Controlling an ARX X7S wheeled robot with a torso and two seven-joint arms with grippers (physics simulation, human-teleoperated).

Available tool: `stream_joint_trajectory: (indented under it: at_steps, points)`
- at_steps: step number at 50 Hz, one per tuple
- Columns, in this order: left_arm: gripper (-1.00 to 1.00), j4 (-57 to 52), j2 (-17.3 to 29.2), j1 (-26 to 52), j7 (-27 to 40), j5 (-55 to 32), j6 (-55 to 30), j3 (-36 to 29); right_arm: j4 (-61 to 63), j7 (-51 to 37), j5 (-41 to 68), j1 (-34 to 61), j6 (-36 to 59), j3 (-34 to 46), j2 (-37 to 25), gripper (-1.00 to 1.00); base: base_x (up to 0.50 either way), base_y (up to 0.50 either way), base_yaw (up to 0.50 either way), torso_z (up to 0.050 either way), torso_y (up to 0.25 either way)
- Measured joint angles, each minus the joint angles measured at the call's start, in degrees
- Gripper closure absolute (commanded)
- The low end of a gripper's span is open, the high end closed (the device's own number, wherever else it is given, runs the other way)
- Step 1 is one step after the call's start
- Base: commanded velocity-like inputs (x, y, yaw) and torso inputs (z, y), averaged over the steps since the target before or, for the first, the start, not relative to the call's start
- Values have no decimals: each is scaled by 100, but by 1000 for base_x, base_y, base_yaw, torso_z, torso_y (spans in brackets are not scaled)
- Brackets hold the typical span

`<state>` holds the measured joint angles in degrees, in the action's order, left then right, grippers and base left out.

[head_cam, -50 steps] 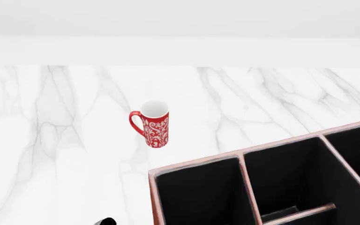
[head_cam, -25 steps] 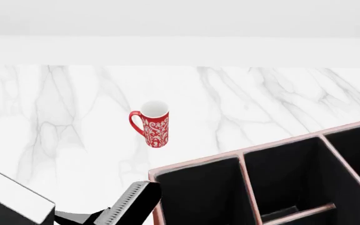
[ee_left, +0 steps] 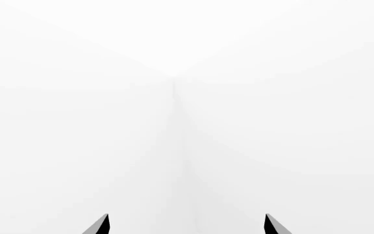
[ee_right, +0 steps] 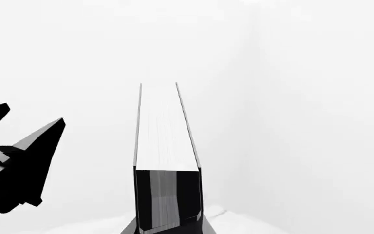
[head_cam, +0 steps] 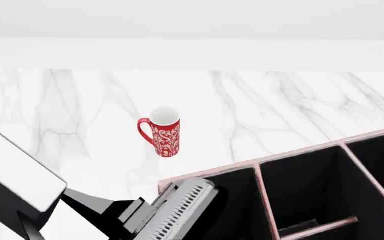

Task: Pick up the book and place it in the left compartment of the caddy.

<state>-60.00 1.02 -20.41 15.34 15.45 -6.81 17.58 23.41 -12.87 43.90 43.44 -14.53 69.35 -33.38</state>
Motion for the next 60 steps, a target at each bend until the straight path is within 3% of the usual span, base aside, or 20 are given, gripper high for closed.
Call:
stream_joint_trajectory:
  at_steps: [33, 60]
  points:
    - [-100, 0, 0, -114, 48, -67, 142, 26, 1522, -1381, -23, -100, -179, -912, -1280, 100, 0, 0, 0, 0, 1]
    - [-100, 0, 0, -63, 28, -1, 100, -50, 2260, -2582, -46, -471, -375, -1675, -2737, 100, 0, 0, 0, 1, 1]
